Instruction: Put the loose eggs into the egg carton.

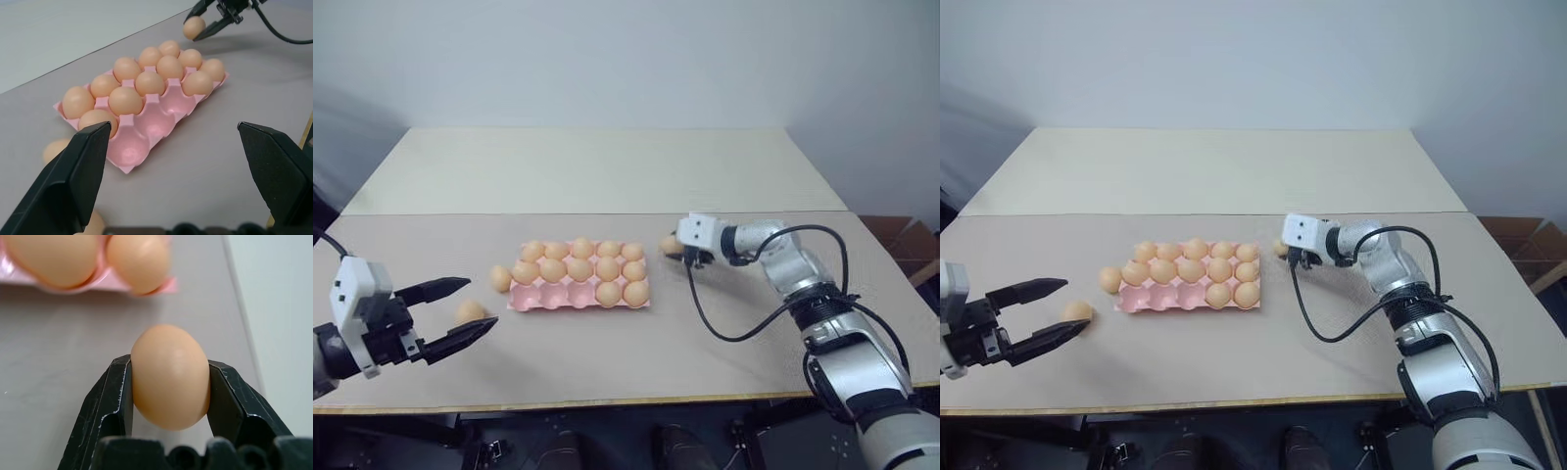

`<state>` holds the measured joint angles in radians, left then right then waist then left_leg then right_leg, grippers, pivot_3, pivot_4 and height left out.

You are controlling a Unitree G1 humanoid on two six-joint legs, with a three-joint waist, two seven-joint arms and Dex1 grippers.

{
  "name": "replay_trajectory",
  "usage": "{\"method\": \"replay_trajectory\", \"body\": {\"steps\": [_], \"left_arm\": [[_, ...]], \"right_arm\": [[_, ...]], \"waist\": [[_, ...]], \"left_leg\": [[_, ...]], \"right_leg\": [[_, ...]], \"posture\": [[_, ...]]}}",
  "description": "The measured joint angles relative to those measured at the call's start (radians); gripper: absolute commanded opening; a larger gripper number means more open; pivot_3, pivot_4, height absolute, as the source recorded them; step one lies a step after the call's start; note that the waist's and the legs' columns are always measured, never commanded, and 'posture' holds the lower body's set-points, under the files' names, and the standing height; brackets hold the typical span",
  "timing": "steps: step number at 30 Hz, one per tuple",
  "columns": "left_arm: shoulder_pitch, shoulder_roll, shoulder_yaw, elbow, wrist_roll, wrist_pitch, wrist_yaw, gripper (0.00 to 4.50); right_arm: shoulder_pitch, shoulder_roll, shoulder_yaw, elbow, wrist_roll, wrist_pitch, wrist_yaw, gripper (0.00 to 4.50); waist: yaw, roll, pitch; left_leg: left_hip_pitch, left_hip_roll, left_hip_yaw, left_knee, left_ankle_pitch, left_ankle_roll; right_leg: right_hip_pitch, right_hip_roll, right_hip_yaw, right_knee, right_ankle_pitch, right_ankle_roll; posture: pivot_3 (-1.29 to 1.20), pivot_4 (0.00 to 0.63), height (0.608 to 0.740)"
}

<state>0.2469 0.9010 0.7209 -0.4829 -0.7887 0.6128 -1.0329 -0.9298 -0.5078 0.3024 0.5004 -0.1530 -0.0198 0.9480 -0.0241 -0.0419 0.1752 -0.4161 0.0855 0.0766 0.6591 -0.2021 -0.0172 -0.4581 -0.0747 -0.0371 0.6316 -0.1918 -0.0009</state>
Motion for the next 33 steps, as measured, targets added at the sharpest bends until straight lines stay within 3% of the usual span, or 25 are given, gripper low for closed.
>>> {"method": "replay_trajectory", "body": {"steps": [6, 13, 21, 26, 33], "left_arm": [[-0.048, 0.018, -0.040, 0.035, 0.004, 0.000, -0.011, 4.50], [-0.054, 0.028, -0.051, 0.047, 0.007, -0.001, -0.018, 4.50], [-0.043, 0.028, -0.050, 0.045, 0.008, -0.001, -0.017, 4.50], [-0.044, 0.028, -0.051, 0.044, 0.010, -0.001, -0.017, 4.50], [-0.031, 0.025, -0.051, 0.042, 0.013, -0.003, -0.021, 4.50]], "right_arm": [[0.014, 0.146, 0.022, -0.321, 0.069, 0.206, 0.023, 1.90], [0.073, 0.264, 0.150, -0.439, 0.049, 0.391, 0.000, 1.90], [0.111, 0.279, 0.235, -0.458, 0.007, 0.474, -0.015, 4.46], [0.107, 0.283, 0.210, -0.482, 0.011, 0.519, -0.049, 4.46], [0.126, 0.136, -0.051, -0.741, 0.214, 0.648, 0.014, 4.46]], "waist": [[-0.011, 0.000, 0.000], [-0.003, 0.000, 0.000], [0.006, 0.000, 0.000], [0.007, 0.000, 0.000], [0.015, 0.000, 0.000]], "left_leg": [[0.001, 0.001, -0.001, 0.000, 0.000, 0.000], [0.000, 0.000, 0.000, 0.000, 0.000, 0.000], [0.000, 0.000, 0.001, 0.000, 0.000, 0.000], [0.000, 0.000, 0.001, 0.000, 0.000, 0.000], [-0.001, 0.000, 0.001, 0.000, 0.000, -0.001]], "right_leg": [[0.000, 0.001, 0.000, 0.002, 0.000, -0.001], [0.000, -0.001, -0.001, 0.000, 0.000, -0.001], [0.000, -0.001, -0.001, 0.001, -0.001, -0.003], [0.000, -0.001, -0.001, 0.000, -0.001, -0.002], [0.000, -0.001, -0.002, -0.002, -0.001, -0.002]], "posture": [[0.00, 0.150, 0.740], [0.00, 0.150, 0.740], [0.00, 0.150, 0.740], [0.00, 0.150, 0.740], [0.00, 0.150, 0.740]]}}
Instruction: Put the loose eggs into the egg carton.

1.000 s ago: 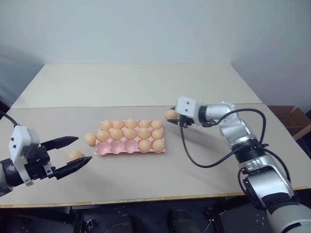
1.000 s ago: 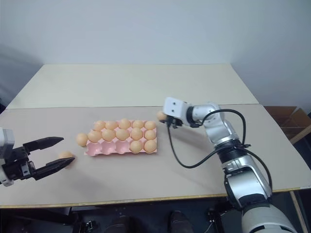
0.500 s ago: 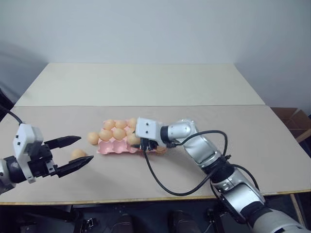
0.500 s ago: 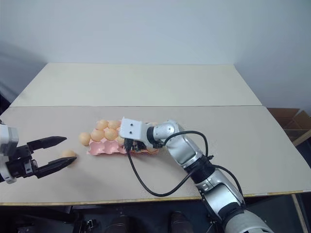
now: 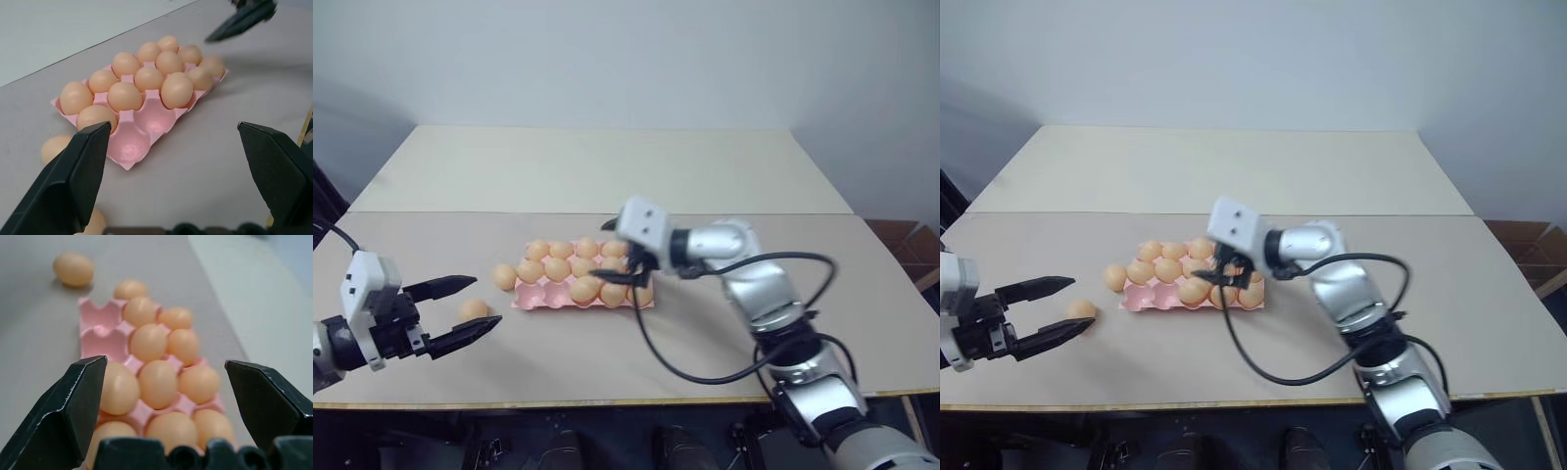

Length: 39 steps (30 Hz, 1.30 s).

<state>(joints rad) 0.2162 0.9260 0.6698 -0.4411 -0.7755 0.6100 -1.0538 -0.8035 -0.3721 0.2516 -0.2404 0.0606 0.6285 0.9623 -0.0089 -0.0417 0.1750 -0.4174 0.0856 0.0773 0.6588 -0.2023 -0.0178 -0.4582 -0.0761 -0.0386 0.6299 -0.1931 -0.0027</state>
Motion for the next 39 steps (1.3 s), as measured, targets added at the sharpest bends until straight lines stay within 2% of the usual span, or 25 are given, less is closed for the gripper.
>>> {"method": "replay_trajectory", "body": {"steps": [4, 8, 11, 13, 15, 16, 23, 29, 33, 39], "left_arm": [[0.040, -0.020, 0.018, 0.001, 0.014, -0.010, -0.003, 4.50], [0.080, -0.029, 0.060, -0.004, 0.023, -0.020, -0.005, 4.50], [0.165, -0.058, 0.131, -0.015, 0.027, -0.021, -0.010, 4.50], [0.193, -0.069, 0.149, -0.020, 0.027, -0.021, -0.011, 4.50], [0.207, -0.072, 0.164, -0.039, 0.022, -0.021, -0.010, 4.50], [0.216, -0.074, 0.173, -0.051, 0.019, -0.020, -0.010, 4.50], [0.221, -0.093, 0.179, -0.076, -0.008, -0.017, 0.019, 4.50], [0.232, -0.130, 0.178, -0.113, -0.007, 0.002, 0.109, 4.50], [0.212, -0.129, 0.156, -0.120, 0.025, 0.062, 0.233, 4.50], [0.077, -0.161, 0.024, -0.111, 0.087, 0.201, 0.503, 4.50]], "right_arm": [[0.105, -0.165, -0.159, -0.090, 0.141, 0.044, 0.076, 4.46], [0.196, -0.276, -0.280, -0.126, 0.245, 0.051, 0.129, 4.46], [0.356, -0.390, -0.389, -0.124, 0.314, 0.027, 0.199, 4.46], [0.418, -0.424, -0.431, -0.121, 0.354, 0.019, 0.231, 4.46], [0.454, -0.448, -0.454, -0.130, 0.390, 0.008, 0.253, 4.46], [0.466, -0.454, -0.464, -0.137, 0.403, 0.006, 0.257, 4.46], [0.472, -0.475, -0.463, -0.154, 0.452, -0.012, 0.238, 4.46], [0.468, -0.490, -0.462, -0.156, 0.464, -0.016, 0.214, 4.46], [0.468, -0.508, -0.462, -0.160, 0.475, -0.016, 0.211, 4.46], [0.462, -0.522, -0.460, -0.174, 0.513, -0.016, 0.196, 4.46]], "waist": [[0.002, 0.000, 0.000], [-0.004, 0.000, 0.000], [-0.002, 0.000, 0.000], [-0.003, 0.000, 0.000], [-0.004, 0.000, 0.000], [-0.004, 0.000, 0.000], [-0.003, 0.000, 0.000], [-0.002, 0.000, 0.000], [-0.001, 0.000, 0.000], [0.006, -0.001, 0.000]], "left_leg": [[0.000, 0.000, 0.000, 0.000, 0.000, 0.000], [0.002, 0.000, 0.000, 0.000, 0.000, 0.000], [0.001, 0.000, 0.001, -0.001, -0.001, 0.000], [0.001, 0.000, 0.001, 0.000, -0.001, 0.000], [0.003, 0.000, 0.001, 0.000, -0.001, -0.002], [0.003, 0.000, 0.001, 0.000, -0.005, -0.008], [0.002, -0.001, 0.001, 0.000, -0.005, -0.008], [0.002, -0.001, 0.001, 0.000, -0.005, -0.008], [0.003, -0.001, 0.000, 0.000, -0.005, -0.008], [0.002, -0.001, 0.000, 0.000, -0.003, -0.004]], "right_leg": [[0.000, 0.000, 0.000, 0.000, -0.001, -0.002], [0.000, 0.000, 0.000, 0.000, -0.003, -0.005], [0.001, -0.001, 0.001, -0.001, -0.004, -0.004], [0.000, -0.001, 0.001, -0.001, -0.004, -0.004], [0.001, -0.001, 0.001, -0.001, -0.004, -0.004], [0.001, -0.001, 0.001, -0.001, -0.004, -0.004], [0.001, -0.001, 0.001, -0.002, -0.004, -0.004], [0.001, -0.001, 0.002, -0.002, -0.004, -0.004], [0.002, -0.001, 0.002, -0.001, -0.004, -0.004], [0.002, 0.000, 0.002, -0.001, -0.004, -0.004]], "posture": [[0.00, 0.150, 0.740], [0.00, 0.150, 0.740], [0.00, 0.150, 0.740], [0.00, 0.150, 0.740], [0.00, 0.150, 0.740], [0.00, 0.150, 0.740], [0.00, 0.150, 0.740], [0.00, 0.150, 0.740], [0.00, 0.150, 0.740], [0.00, 0.150, 0.740]]}}
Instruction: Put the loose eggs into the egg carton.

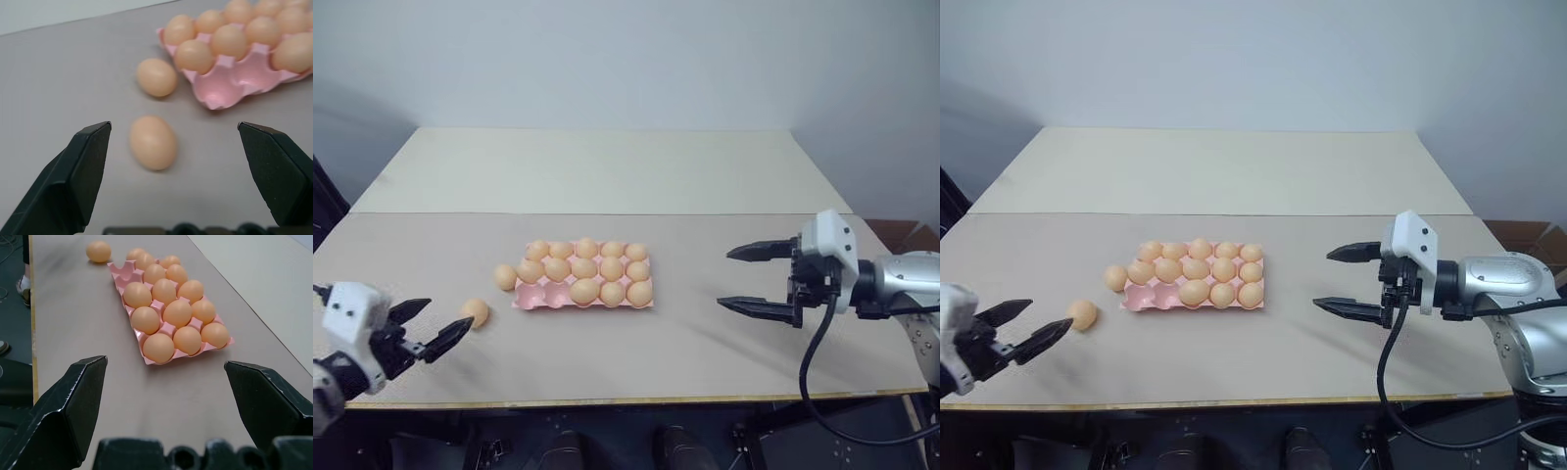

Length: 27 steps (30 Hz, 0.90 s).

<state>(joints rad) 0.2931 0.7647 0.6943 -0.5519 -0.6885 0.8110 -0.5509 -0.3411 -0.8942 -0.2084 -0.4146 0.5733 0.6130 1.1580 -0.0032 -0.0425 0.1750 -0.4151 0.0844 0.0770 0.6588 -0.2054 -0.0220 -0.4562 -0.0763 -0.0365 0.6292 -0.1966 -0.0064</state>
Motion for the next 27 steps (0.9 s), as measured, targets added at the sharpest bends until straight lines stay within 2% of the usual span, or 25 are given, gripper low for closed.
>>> {"method": "replay_trajectory", "body": {"steps": [6, 12, 15, 21, 27], "left_arm": [[-0.169, -0.064, -0.094, 0.067, 0.028, 0.130, 0.204, 4.50], [-0.263, -0.106, -0.210, 0.138, 0.060, 0.199, 0.278, 4.50], [-0.278, -0.104, -0.249, 0.170, 0.073, 0.213, 0.276, 3.94], [-0.288, -0.092, -0.263, 0.178, 0.106, 0.213, 0.269, 2.04], [-0.287, -0.044, -0.255, 0.187, 0.123, 0.209, 0.233, 2.04]], "right_arm": [[0.000, -0.002, 0.002, -0.011, 0.020, 0.000, -0.020, 4.46], [-0.002, -0.002, 0.003, -0.012, 0.031, 0.000, -0.029, 4.46], [-0.006, -0.002, 0.004, -0.011, 0.039, 0.000, -0.028, 4.50], [-0.008, -0.003, 0.004, -0.011, 0.039, 0.000, -0.028, 4.50], [0.002, -0.003, 0.004, -0.020, 0.039, 0.000, -0.040, 4.50]], "waist": [[0.009, -0.001, 0.000], [0.013, -0.001, 0.000], [0.013, -0.001, 0.000], [0.015, -0.001, -0.001], [0.014, -0.001, 0.000]], "left_leg": [[0.000, 0.000, 0.000, 0.000, 0.002, 0.004], [0.000, 0.000, 0.000, 0.000, 0.002, 0.004], [0.000, 0.000, 0.000, 0.000, 0.002, 0.004], [0.000, -0.001, 0.000, 0.000, 0.002, 0.004], [0.000, 0.000, 0.000, 0.000, 0.003, 0.004]], "right_leg": [[0.000, 0.001, 0.000, 0.000, 0.002, 0.003], [0.001, 0.001, 0.001, 0.000, 0.003, 0.004], [0.000, 0.001, 0.001, 0.000, 0.003, 0.004], [0.001, 0.000, 0.001, 0.000, 0.003, 0.004], [0.000, 0.001, 0.001, 0.000, 0.003, 0.004]], "posture": [[0.00, 0.150, 0.740], [0.00, 0.150, 0.740], [0.00, 0.150, 0.740], [0.00, 0.150, 0.740], [0.00, 0.150, 0.740]]}}
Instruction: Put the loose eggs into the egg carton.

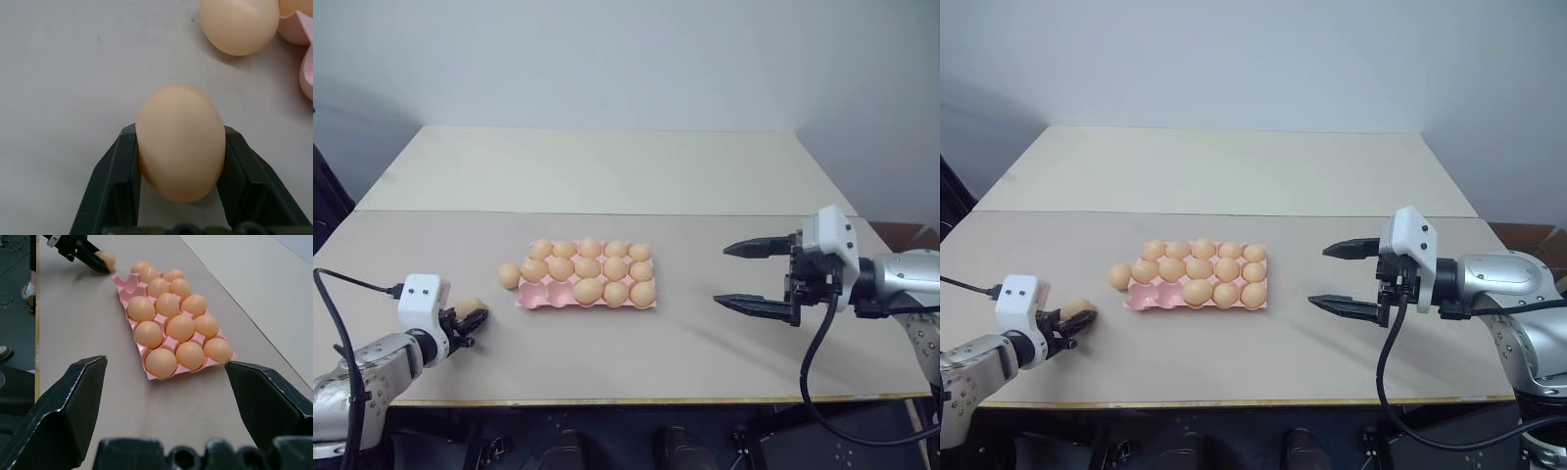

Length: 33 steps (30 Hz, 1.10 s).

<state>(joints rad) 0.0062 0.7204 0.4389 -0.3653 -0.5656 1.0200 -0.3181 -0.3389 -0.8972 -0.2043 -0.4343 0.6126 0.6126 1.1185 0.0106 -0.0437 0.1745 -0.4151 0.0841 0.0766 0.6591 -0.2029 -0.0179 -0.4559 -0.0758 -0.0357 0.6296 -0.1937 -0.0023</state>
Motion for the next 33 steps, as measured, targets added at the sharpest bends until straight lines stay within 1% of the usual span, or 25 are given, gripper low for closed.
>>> {"method": "replay_trajectory", "body": {"steps": [5, 7, 10, 15, 21, 22, 24, 29, 30, 31, 33], "left_arm": [[0.005, 0.082, 0.064, -0.037, 0.006, -0.086, -0.108, 2.04], [-0.019, 0.099, 0.057, -0.055, -0.013, -0.110, -0.165, 2.04], [-0.089, 0.101, -0.018, -0.077, -0.033, -0.147, -0.239, 2.04], [-0.175, 0.089, -0.183, -0.049, -0.021, -0.222, -0.333, 2.04], [-0.284, 0.037, -0.341, 0.040, 0.044, -0.265, -0.365, 2.04], [-0.298, 0.032, -0.368, 0.064, 0.059, -0.271, -0.366, 2.25], [-0.307, 0.029, -0.384, 0.090, 0.070, -0.279, -0.374, 2.73], [-0.314, 0.035, -0.378, 0.116, 0.071, -0.307, -0.430, 4.25], [-0.312, 0.039, -0.370, 0.116, 0.071, -0.322, -0.440, 4.49], [-0.305, 0.040, -0.351, 0.116, 0.067, -0.337, -0.451, 4.49], [-0.284, 0.045, -0.266, 0.114, 0.042, -0.365, -0.469, 4.49]], "right_arm": [[0.017, 0.000, 0.000, -0.014, 0.001, 0.000, -0.012, 4.50], [0.024, 0.002, 0.000, -0.016, 0.001, 0.000, -0.017, 4.50], [0.024, 0.005, 0.000, -0.023, 0.001, -0.001, -0.030, 4.50], [0.036, 0.008, 0.000, -0.038, 0.001, -0.002, -0.052, 4.50], [0.060, 0.009, -0.006, -0.070, 0.003, -0.002, -0.078, 4.50], [0.074, 0.009, -0.006, -0.079, 0.005, -0.002, -0.083, 4.50], [0.084, 0.009, -0.006, -0.085, 0.010, -0.002, -0.090, 4.50], [0.085, 0.009, -0.006, -0.093, 0.021, -0.002, -0.108, 4.50], [0.084, 0.009, -0.006, -0.096, 0.023, -0.002, -0.112, 4.50], [0.084, 0.009, -0.006, -0.097, 0.025, -0.002, -0.117, 4.50], [0.084, 0.008, -0.006, -0.098, 0.030, -0.002, -0.120, 4.50]], "waist": [[0.001, 0.000, 0.000], [0.007, 0.000, 0.000], [0.014, 0.000, 0.000], [0.012, 0.000, 0.000], [0.010, 0.000, 0.000], [0.010, 0.000, 0.000], [0.006, 0.000, 0.000], [0.002, 0.000, 0.000], [0.001, 0.000, 0.000], [0.001, 0.000, 0.000], [-0.002, 0.000, 0.000]], "left_leg": [[0.000, 0.000, 0.000, 0.000, 0.000, 0.000], [0.000, 0.000, 0.000, 0.000, 0.000, 0.000], [0.000, -0.001, 0.000, 0.001, 0.000, 0.000], [-0.001, -0.001, 0.000, 0.001, 0.000, 0.000], [0.000, -0.001, 0.000, 0.001, 0.000, 0.000], [0.000, -0.001, 0.000, 0.001, 0.000, 0.000], [-0.001, -0.001, 0.000, 0.001, 0.000, 0.000], [-0.001, -0.001, 0.000, 0.001, 0.000, 0.000], [-0.001, -0.001, 0.000, 0.001, 0.000, 0.000], [-0.001, -0.001, 0.000, 0.001, 0.000, 0.000], [-0.001, 0.000, 0.000, 0.001, 0.000, 0.000]], "right_leg": [[0.000, -0.001, 0.000, 0.000, -0.001, -0.002], [0.000, -0.001, 0.000, 0.000, -0.002, -0.004], [0.001, -0.001, 0.000, 0.000, -0.002, -0.003], [0.001, 0.000, 0.000, 0.000, 0.001, 0.002], [0.001, 0.000, 0.000, 0.000, 0.001, 0.003], [0.001, 0.000, 0.000, 0.000, 0.002, 0.003], [0.001, 0.000, 0.001, 0.000, 0.002, 0.003], [0.001, 0.000, 0.001, 0.000, 0.002, 0.003], [0.001, 0.000, 0.001, 0.000, 0.002, 0.003], [0.001, 0.000, 0.001, 0.000, 0.002, 0.003], [0.001, 0.000, 0.001, 0.000, 0.002, 0.003]], "posture": [[0.00, 0.150, 0.740], [0.00, 0.150, 0.740], [0.00, 0.150, 0.740], [0.00, 0.150, 0.740], [0.00, 0.150, 0.740], [0.00, 0.150, 0.740], [0.00, 0.150, 0.740], [0.00, 0.150, 0.740], [0.00, 0.150, 0.740], [0.00, 0.150, 0.740], [0.00, 0.150, 0.740]]}}
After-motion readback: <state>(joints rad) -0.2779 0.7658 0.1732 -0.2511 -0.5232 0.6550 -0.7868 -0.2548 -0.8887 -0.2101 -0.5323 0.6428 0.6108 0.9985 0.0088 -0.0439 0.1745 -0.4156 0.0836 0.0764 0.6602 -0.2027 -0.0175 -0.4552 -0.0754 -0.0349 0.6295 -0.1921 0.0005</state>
